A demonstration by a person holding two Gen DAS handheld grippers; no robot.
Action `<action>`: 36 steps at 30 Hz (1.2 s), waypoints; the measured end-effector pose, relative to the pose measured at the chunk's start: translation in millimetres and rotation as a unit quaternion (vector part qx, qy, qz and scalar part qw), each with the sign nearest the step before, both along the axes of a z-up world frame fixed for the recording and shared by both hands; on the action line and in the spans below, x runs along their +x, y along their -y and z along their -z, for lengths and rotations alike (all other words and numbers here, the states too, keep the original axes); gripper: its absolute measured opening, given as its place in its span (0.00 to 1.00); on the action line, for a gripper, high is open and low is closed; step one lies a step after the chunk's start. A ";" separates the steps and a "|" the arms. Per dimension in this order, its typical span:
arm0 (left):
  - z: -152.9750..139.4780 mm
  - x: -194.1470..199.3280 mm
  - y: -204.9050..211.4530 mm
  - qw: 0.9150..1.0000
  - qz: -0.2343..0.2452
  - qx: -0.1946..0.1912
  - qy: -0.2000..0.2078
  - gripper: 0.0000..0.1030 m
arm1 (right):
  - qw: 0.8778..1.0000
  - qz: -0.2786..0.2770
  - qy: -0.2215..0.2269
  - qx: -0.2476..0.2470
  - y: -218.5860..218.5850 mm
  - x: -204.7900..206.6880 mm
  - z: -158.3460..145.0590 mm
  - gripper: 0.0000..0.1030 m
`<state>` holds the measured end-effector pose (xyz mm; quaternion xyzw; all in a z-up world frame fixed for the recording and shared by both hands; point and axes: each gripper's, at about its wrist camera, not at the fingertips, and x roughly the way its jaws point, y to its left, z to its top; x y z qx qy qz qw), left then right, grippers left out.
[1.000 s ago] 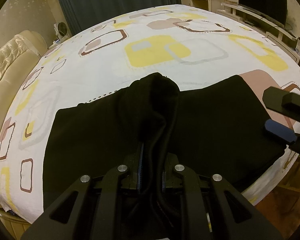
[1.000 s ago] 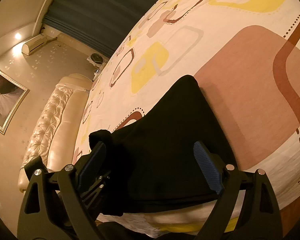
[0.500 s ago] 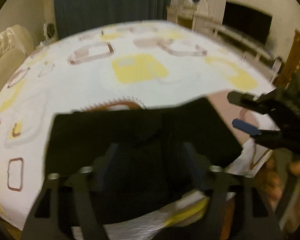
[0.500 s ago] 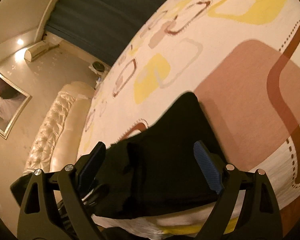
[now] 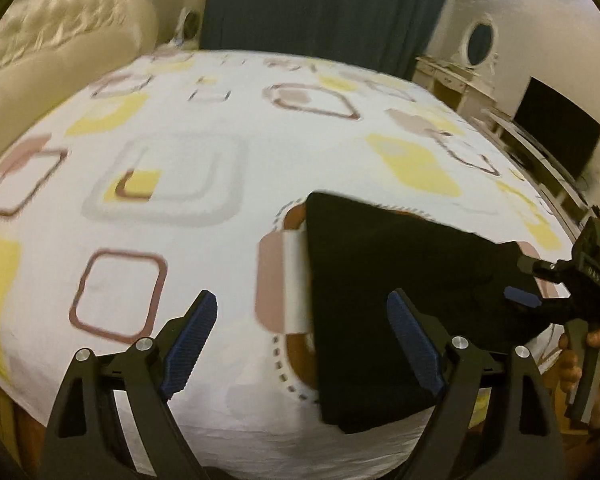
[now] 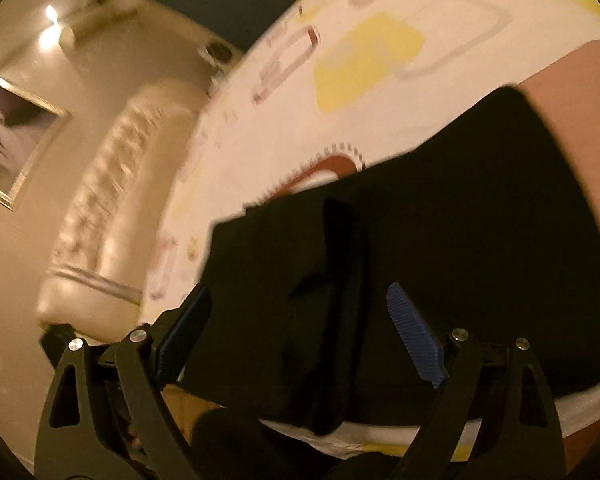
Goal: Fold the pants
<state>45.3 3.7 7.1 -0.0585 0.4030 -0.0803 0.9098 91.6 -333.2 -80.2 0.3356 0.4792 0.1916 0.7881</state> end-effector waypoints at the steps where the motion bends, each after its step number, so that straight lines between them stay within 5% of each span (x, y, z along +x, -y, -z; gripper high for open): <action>1: 3.3 3.2 -2.4 1.000 0.000 -0.002 -0.008 0.83 | 1.000 -0.007 -0.010 -0.010 -5.9 4.9 4.1 0.87; 5: 8.9 8.6 -0.3 1.000 0.001 -0.010 -0.018 0.83 | 0.999 -0.018 -0.017 -0.038 -24.9 6.2 9.8 0.86; 8: 11.7 10.7 1.6 1.000 0.007 -0.006 -0.020 0.83 | 0.997 -0.048 -0.020 -0.053 -39.7 2.2 11.9 0.53; 10: 15.0 11.2 1.6 1.000 0.008 -0.005 -0.025 0.83 | 0.995 -0.066 -0.030 -0.063 -46.8 0.7 16.3 0.18; 12: 17.1 11.2 0.1 1.000 0.009 -0.005 -0.027 0.83 | 0.996 -0.073 -0.026 -0.052 -46.4 -1.5 14.9 0.14; 20: 15.4 12.6 -9.3 1.000 -0.005 -0.015 -0.026 0.83 | 0.991 -0.061 0.081 -0.082 -26.7 -20.0 -60.5 0.12; 25: 15.5 12.0 -7.0 0.999 0.001 -0.018 -0.028 0.83 | 0.990 -0.031 0.098 -0.098 14.3 -23.1 -83.6 0.11; 36: 21.6 6.0 12.6 0.999 0.031 -0.004 -0.032 0.83 | 0.992 0.007 0.020 -0.128 70.0 -10.4 -21.6 0.11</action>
